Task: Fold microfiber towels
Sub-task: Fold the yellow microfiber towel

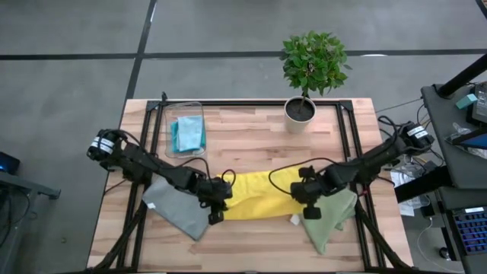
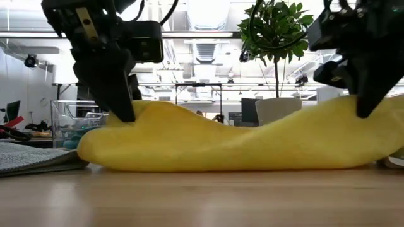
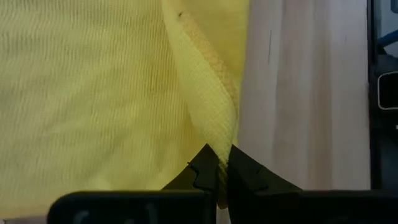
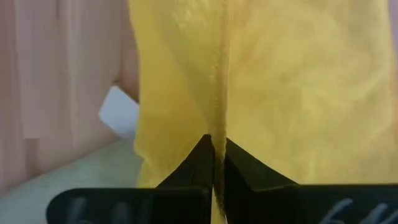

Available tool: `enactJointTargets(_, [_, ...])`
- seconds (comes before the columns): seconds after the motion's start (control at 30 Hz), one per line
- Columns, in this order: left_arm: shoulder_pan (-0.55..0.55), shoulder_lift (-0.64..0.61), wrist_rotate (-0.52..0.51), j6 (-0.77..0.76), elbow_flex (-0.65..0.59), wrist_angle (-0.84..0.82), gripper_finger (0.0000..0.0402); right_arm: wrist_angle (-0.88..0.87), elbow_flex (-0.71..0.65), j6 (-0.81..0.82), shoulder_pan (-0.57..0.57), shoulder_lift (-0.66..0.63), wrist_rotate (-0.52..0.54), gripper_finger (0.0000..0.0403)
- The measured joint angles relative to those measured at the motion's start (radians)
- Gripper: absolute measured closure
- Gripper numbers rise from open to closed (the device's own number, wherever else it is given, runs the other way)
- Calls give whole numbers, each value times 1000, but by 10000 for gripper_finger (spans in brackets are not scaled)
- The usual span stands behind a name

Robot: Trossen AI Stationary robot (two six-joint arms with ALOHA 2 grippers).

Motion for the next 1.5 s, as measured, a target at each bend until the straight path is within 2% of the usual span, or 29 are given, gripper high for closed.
enactJointTargets(0.6, [98, 0, -7, 113, -18, -33, 400, -1, 0, -144, -113, 0, -2, 394])
enactJointTargets(0.83, [112, 0, -21, 129, -19, -70, 360, 1, 0, -141, -115, 0, -2, 394])
enactJointTargets(1.1, [112, 0, -83, 139, -19, -70, 317, 7, 0, -138, -115, 0, -2, 394])
enactJointTargets(1.5, [114, 0, -112, 191, -19, -71, 303, 7, -1, -135, -115, 1, -2, 394])
